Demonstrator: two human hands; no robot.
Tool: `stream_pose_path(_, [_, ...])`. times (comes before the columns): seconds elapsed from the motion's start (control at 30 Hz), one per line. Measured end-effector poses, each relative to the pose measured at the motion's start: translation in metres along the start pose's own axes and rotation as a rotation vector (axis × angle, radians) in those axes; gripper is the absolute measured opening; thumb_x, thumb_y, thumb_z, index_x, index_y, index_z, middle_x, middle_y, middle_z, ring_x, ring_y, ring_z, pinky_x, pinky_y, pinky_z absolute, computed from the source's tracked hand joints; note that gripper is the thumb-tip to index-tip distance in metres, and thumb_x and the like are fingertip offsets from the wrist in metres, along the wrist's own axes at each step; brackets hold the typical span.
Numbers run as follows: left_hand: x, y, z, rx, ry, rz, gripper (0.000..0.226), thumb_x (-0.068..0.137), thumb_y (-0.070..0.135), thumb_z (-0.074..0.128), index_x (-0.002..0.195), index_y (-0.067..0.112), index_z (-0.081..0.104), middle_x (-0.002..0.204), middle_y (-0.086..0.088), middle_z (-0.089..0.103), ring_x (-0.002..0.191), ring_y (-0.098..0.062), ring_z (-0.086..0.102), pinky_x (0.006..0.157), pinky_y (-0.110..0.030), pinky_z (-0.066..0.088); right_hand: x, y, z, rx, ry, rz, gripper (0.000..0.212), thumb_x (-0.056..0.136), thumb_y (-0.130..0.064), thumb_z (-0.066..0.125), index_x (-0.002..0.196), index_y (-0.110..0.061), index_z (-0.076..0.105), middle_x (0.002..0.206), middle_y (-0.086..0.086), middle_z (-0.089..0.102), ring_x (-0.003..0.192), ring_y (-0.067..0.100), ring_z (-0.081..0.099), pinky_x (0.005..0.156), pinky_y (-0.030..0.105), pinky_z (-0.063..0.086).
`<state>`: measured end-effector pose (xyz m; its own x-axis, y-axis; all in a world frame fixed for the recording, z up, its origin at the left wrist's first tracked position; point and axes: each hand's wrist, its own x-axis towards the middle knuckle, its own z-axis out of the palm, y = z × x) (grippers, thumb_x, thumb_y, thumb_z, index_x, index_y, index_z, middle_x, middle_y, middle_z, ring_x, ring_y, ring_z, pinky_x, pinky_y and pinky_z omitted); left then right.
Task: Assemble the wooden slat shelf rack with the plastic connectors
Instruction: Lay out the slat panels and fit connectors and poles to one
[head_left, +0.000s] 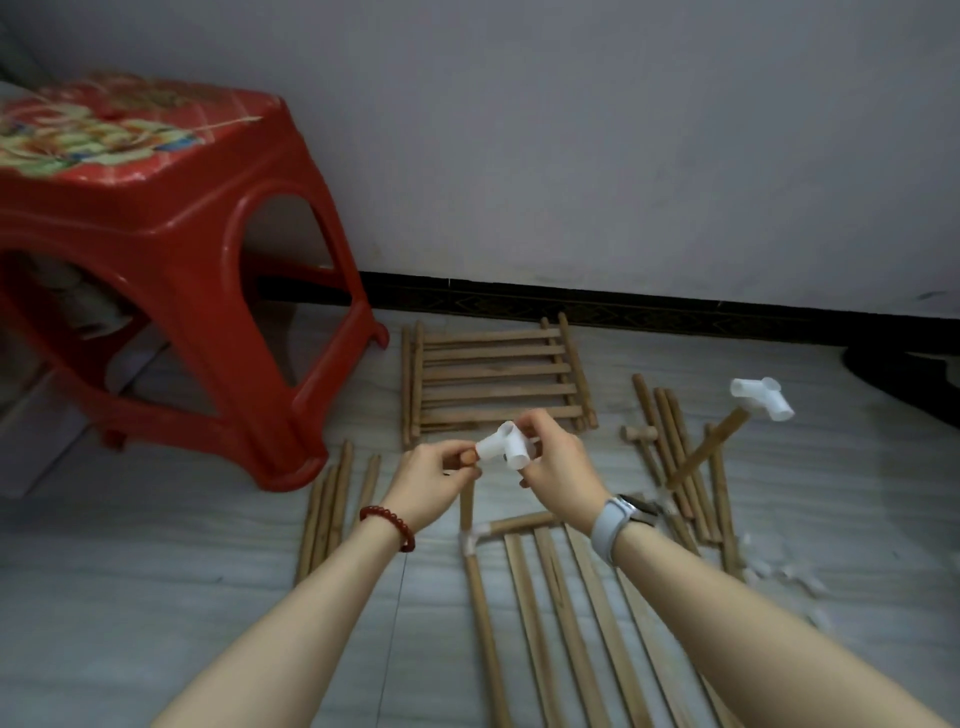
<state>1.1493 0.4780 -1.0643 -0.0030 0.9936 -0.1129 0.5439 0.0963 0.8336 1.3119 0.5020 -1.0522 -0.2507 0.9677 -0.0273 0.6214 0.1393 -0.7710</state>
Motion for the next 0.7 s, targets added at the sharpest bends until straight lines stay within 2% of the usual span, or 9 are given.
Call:
stream_pose_path(0.1, [-0.004, -0.001, -0.007, -0.121, -0.075, -0.017, 0.038, 0.084, 0.006, 0.065, 0.121, 0.011, 0.060, 0.111, 0.000, 0.065, 0.103, -0.010, 0.061, 0.090, -0.021, 0.047, -0.001, -0.004, 0.010, 0.056, 0.019, 0.017, 0.017, 0.085, -0.006, 0.059, 0.096, -0.019, 0.056, 0.093, -0.011, 0.042, 0.084, 0.018, 0.053, 0.070, 0.036, 0.056])
stream_pose_path(0.17, [-0.006, -0.001, -0.013, -0.119, -0.053, 0.021, 0.040, 0.084, 0.011, 0.067, 0.123, 0.012, 0.058, 0.111, 0.001, 0.063, 0.103, -0.008, 0.059, 0.090, -0.020, 0.047, 0.001, -0.004, 0.013, 0.091, 0.047, 0.030, 0.016, 0.085, -0.008, 0.062, 0.101, -0.013, 0.062, 0.091, -0.013, 0.038, 0.082, 0.016, 0.052, 0.073, 0.033, 0.054])
stream_pose_path(0.23, [-0.007, -0.001, -0.018, -0.094, 0.001, 0.080, 0.040, 0.084, 0.015, 0.068, 0.123, 0.014, 0.059, 0.108, 0.005, 0.064, 0.100, -0.004, 0.059, 0.090, -0.016, 0.046, 0.001, -0.005, 0.015, 0.115, 0.057, 0.050, 0.019, 0.085, -0.009, 0.064, 0.104, -0.012, 0.065, 0.092, -0.010, 0.041, 0.081, 0.013, 0.051, 0.074, 0.030, 0.053])
stream_pose_path(0.33, [-0.009, 0.004, -0.026, -0.044, 0.035, 0.170, 0.044, 0.086, 0.014, 0.066, 0.128, 0.018, 0.054, 0.105, 0.007, 0.063, 0.092, 0.004, 0.058, 0.082, -0.004, 0.043, 0.000, -0.011, 0.015, 0.205, 0.020, 0.053, 0.027, 0.087, -0.005, 0.061, 0.114, -0.009, 0.064, 0.100, -0.001, 0.046, 0.083, 0.013, 0.052, 0.061, 0.016, 0.052])
stream_pose_path(0.4, [-0.011, 0.007, -0.029, 0.015, 0.031, 0.229, 0.046, 0.088, 0.015, 0.063, 0.131, 0.023, 0.050, 0.105, 0.011, 0.059, 0.091, 0.005, 0.055, 0.079, -0.001, 0.041, -0.001, -0.017, 0.016, 0.248, -0.027, 0.021, 0.032, 0.089, -0.004, 0.058, 0.120, -0.009, 0.061, 0.103, 0.000, 0.048, 0.085, 0.012, 0.055, 0.061, 0.014, 0.052])
stream_pose_path(0.5, [-0.014, 0.011, -0.030, 0.133, 0.000, 0.267, 0.041, 0.092, 0.021, 0.057, 0.130, 0.033, 0.047, 0.103, 0.011, 0.056, 0.087, 0.001, 0.052, 0.075, -0.009, 0.039, -0.002, -0.023, 0.021, 0.299, -0.051, -0.020, 0.035, 0.089, -0.004, 0.058, 0.124, -0.011, 0.056, 0.107, 0.001, 0.057, 0.092, 0.014, 0.060, 0.067, 0.018, 0.054])
stream_pose_path(0.6, [-0.015, 0.013, -0.033, 0.170, 0.094, 0.196, 0.030, 0.091, 0.019, 0.058, 0.121, 0.021, 0.058, 0.105, 0.007, 0.060, 0.093, -0.007, 0.053, 0.075, -0.014, 0.036, -0.002, -0.022, 0.025, 0.375, -0.020, 0.028, 0.042, 0.090, 0.001, 0.052, 0.129, -0.014, 0.046, 0.107, 0.002, 0.059, 0.093, 0.015, 0.062, 0.074, 0.026, 0.056])
stream_pose_path(0.7, [-0.020, 0.014, -0.036, 0.201, 0.251, 0.095, 0.028, 0.088, 0.018, 0.060, 0.116, 0.016, 0.063, 0.091, 0.004, 0.062, 0.086, -0.011, 0.055, 0.061, -0.009, 0.031, -0.005, -0.012, 0.020, 0.317, 0.060, 0.064, 0.038, 0.092, 0.000, 0.046, 0.127, -0.016, 0.047, 0.101, -0.005, 0.056, 0.091, 0.014, 0.059, 0.079, 0.029, 0.054])
